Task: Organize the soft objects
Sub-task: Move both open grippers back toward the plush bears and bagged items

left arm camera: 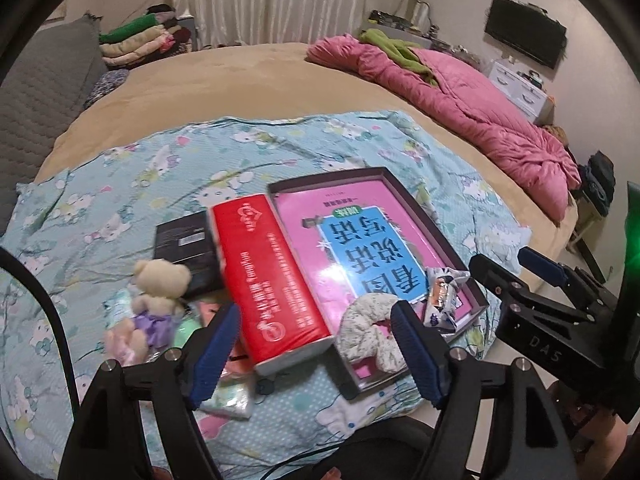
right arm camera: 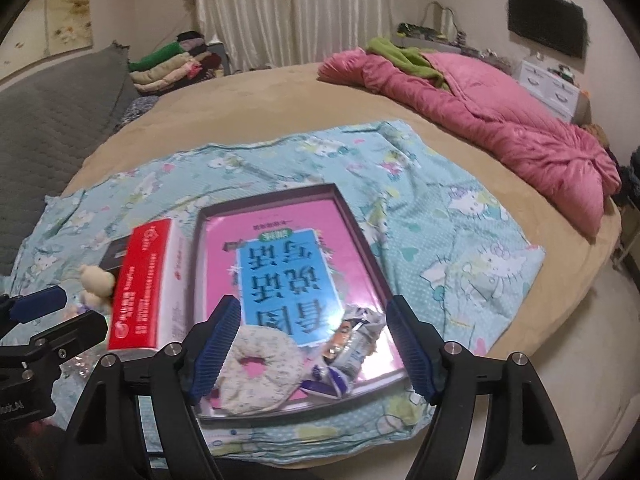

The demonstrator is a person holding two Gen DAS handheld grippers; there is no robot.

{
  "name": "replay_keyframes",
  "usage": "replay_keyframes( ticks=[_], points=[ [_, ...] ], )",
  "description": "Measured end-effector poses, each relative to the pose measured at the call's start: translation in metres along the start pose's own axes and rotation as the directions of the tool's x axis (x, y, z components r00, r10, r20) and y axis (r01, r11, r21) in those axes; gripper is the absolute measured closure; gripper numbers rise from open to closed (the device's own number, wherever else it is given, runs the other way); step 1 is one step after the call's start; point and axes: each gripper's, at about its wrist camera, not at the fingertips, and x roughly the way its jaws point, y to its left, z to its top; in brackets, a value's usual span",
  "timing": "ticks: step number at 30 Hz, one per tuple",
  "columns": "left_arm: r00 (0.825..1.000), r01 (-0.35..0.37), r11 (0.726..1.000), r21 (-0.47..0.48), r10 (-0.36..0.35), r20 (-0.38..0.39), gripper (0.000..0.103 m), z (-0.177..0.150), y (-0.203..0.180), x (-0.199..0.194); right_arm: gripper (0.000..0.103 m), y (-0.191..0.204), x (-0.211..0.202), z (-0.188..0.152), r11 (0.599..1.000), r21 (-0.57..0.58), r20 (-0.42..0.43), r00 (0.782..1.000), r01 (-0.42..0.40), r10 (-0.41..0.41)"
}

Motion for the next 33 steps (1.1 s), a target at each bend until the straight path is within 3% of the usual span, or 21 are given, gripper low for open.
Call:
replay_keyframes(
  ticks=[16,26,33],
  points=[
    [0.997,-0.055,0.992,-0.112,0.059,0.039,0.026,-0.010,0.066,-0.048,0.026,0.060,-0.035,0.011,0.992,-0.102,0.051,0.996,-0.074,0.080],
    [0.985,-0.134,0.960,-0.245,0.155,0.070,0.026,-0.011,0.146,-0.084,0.026,0.105,-0.049,0.011,0.973,-0.188,0.062,0.987,-0.136,0.150],
    [0.981,-0.168,0.938,-0.302,0.191,0.046,0.026,-0.025,0.183,-0.090,0.026,0.141,-0.051,0.004,0.948,-0.252,0.039,0.977,-0.194,0.210]
  ],
)
